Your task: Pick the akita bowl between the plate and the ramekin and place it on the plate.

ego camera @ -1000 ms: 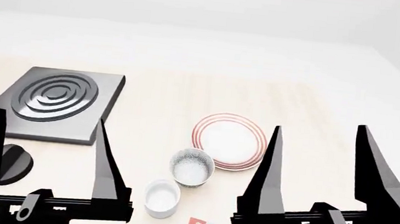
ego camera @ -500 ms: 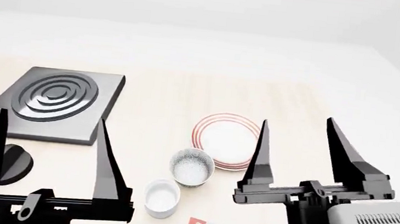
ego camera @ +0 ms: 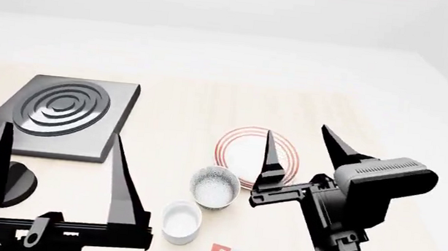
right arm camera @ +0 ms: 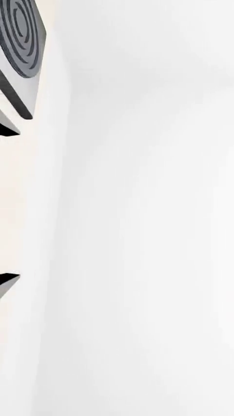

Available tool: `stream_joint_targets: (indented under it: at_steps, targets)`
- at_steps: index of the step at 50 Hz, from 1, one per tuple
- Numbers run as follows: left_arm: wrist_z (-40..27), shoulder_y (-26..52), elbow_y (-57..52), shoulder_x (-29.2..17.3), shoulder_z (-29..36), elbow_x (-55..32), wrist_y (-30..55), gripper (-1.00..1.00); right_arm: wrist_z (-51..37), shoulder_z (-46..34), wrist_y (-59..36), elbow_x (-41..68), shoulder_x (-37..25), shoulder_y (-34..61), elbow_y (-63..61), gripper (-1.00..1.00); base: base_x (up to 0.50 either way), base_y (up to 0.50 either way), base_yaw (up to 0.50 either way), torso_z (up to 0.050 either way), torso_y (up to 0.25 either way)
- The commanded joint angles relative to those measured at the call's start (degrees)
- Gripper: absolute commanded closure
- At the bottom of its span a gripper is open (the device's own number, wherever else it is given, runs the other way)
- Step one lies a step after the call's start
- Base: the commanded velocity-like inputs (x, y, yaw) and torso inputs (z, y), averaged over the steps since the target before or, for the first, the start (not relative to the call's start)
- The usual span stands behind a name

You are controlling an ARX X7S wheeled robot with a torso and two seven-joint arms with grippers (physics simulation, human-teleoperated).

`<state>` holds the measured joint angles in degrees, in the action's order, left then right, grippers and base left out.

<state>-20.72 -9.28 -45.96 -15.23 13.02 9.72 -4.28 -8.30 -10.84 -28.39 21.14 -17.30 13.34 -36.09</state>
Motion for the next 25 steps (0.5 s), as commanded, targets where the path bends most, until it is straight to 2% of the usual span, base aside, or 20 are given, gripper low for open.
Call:
stream_joint_targets:
  at_steps: [1, 9, 19, 25]
  targets:
    - [1.23, -0.24, 0.19, 0.9, -1.13, 0.24, -0.41, -1.0, 2.24, 0.12, -6.02, 2.31, 1.31, 5.34, 3.19, -1.0, 0.0, 0.0, 0.0, 0.0, 0.0]
    - [0.97, -0.27, 0.18, 0.66, -0.96, 0.2, -0.46, -1.0, 1.51, -1.05, -9.12, 4.12, 3.01, 6.14, 5.67, -1.0, 0.0, 0.0, 0.0, 0.0, 0.0]
    - [0.61, -0.38, 0.32, 0.34, -0.81, 0.16, -0.63, -1.0, -2.01, 1.82, -16.63, 9.87, 5.84, 6.92, 7.34, -1.0, 0.0, 0.0, 0.0, 0.0, 0.0]
    - [0.52, -0.24, 0.28, 0.26, -0.58, 0.21, -0.37, -1.0, -2.17, 1.05, -16.72, 10.11, 6.08, 5.78, 7.87, -1.0, 0.0, 0.0, 0.0, 0.0, 0.0]
